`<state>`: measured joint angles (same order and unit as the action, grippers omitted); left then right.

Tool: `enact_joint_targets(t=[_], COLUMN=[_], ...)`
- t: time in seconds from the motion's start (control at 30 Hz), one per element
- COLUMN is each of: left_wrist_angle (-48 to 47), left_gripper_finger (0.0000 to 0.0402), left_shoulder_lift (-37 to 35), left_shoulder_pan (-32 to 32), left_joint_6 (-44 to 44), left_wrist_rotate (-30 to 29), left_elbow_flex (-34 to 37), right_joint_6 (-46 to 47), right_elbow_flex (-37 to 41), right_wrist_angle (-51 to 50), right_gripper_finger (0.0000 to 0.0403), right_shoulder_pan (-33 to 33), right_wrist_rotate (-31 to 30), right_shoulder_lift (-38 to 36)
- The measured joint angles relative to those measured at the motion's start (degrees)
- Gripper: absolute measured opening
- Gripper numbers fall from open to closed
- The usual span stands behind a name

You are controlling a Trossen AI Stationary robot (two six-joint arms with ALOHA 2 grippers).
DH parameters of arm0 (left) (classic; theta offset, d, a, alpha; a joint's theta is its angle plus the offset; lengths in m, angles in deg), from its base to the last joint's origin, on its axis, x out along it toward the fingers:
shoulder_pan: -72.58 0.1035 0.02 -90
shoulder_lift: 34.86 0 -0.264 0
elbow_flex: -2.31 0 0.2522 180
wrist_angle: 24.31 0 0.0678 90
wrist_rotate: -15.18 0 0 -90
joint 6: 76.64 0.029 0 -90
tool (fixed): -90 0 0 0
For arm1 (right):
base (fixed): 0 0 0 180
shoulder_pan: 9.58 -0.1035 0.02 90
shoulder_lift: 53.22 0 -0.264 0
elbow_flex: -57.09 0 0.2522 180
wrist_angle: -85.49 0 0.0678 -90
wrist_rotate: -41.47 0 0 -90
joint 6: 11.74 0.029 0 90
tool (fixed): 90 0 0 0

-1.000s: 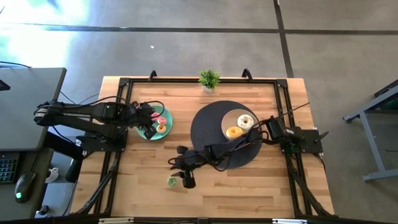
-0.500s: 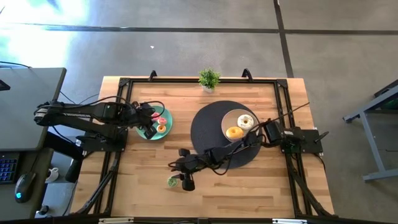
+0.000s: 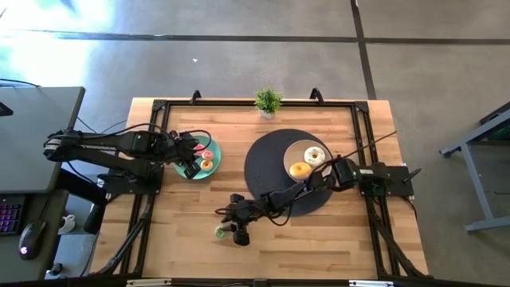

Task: Pick & Place donuts
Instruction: Put the small green donut on the green plate

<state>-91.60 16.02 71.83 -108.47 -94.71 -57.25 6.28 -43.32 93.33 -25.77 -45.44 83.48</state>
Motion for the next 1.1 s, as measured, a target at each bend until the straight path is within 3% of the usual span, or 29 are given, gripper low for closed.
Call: enact_joint_targets(t=[0.17,0.4,0.53,0.63,0.7,0.87,1.1], left_wrist_angle=[-0.67,-0.69,-0.69,-0.68,-0.67,-0.62,-0.52], left_gripper_finger=[0.0102,0.0102,0.0102,0.0102,0.0102,0.0102,0.0101], left_shoulder_lift=[0.00,0.00,0.00,-0.01,-0.13,-0.15,-0.02], left_shoulder_pan=[0.00,0.00,0.00,0.00,0.00,0.00,0.00], left_joint_6=[0.00,0.02,0.13,0.15,0.36,0.63,0.65], left_wrist_rotate=[-0.02,-0.04,-0.41,-1.10,-1.74,-6.73,-8.16], left_elbow_flex=[0.02,0.00,0.00,0.01,0.00,0.00,0.01], right_joint_6=[-0.47,2.25,4.39,2.84,-0.16,-4.77,7.02], right_elbow_flex=[-0.02,0.05,0.09,0.13,0.11,0.02,0.02], right_wrist_angle=[-0.09,2.16,4.07,4.40,4.60,5.11,5.81], right_gripper_finger=[0.0125,0.0012,0.0022,0.0008,0.0006,0.0005,0.0005], right_shoulder_pan=[0.47,2.72,4.96,7.19,8.90,15.04,23.08], right_wrist_rotate=[1.11,8.09,9.98,10.04,7.99,-5.32,-6.34], right_shoulder_lift=[0.11,-0.04,-0.71,-2.94,-4.60,-6.31,-5.66])
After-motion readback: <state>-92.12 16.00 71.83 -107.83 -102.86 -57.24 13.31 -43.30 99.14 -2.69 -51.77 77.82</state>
